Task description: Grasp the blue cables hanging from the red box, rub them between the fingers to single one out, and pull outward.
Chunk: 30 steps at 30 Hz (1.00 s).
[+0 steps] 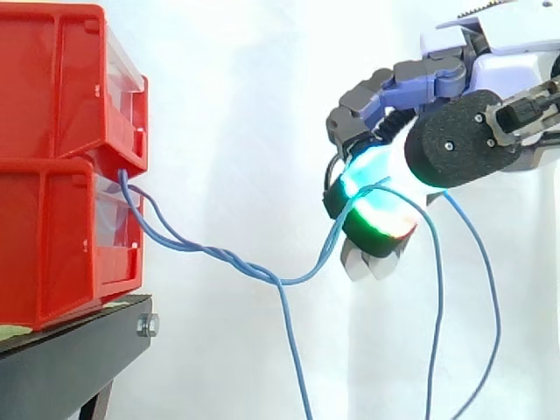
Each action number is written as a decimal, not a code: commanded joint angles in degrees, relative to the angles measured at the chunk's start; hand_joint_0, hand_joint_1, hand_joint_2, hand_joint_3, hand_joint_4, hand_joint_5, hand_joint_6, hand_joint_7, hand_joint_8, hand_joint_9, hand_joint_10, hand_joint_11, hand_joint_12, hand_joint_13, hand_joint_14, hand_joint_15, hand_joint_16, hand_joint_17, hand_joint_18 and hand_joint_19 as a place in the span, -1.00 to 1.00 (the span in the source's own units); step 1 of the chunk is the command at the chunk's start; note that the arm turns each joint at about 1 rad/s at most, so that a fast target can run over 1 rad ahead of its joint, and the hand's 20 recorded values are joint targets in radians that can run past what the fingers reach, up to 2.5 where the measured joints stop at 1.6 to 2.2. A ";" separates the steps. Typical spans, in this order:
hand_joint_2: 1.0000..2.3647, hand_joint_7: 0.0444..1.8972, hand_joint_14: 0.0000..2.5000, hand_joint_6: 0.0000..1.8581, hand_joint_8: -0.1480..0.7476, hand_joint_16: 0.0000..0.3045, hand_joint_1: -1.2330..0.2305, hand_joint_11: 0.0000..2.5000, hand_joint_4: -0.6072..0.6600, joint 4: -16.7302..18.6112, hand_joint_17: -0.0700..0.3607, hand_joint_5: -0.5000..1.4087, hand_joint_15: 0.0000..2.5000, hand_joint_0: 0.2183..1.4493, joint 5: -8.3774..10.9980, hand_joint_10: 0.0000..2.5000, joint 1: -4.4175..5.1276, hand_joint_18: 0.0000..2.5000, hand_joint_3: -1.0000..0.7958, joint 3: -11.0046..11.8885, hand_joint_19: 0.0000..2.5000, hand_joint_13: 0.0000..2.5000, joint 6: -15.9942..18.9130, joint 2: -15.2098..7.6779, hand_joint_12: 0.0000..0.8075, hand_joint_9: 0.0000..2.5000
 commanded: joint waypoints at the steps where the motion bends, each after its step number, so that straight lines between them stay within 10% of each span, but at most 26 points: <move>1: -0.97 0.22 -0.99 -0.06 -0.03 -0.65 -0.42 -0.70 -0.06 0.18 -0.13 -0.57 -0.68 -0.38 0.32 -0.99 -0.02 -0.46 0.11 -0.74 -0.63 -0.44 5.53 -0.01 -0.02 -0.20; 17: -0.97 0.22 -0.99 -0.06 -0.01 -0.65 -0.41 -0.67 -0.05 -0.62 -0.12 -0.57 -0.67 -0.38 5.16 -0.99 0.34 -0.46 0.11 -1.44 -0.63 -0.43 37.26 -0.01 -0.01 -0.19; 30: -0.98 0.22 -0.99 -0.06 -0.01 -0.65 -0.41 -0.68 -0.05 -1.93 -0.12 -0.57 -0.67 -0.38 5.33 -0.99 0.34 -0.46 0.10 -1.44 -0.62 -0.43 38.31 -0.01 -0.01 -0.18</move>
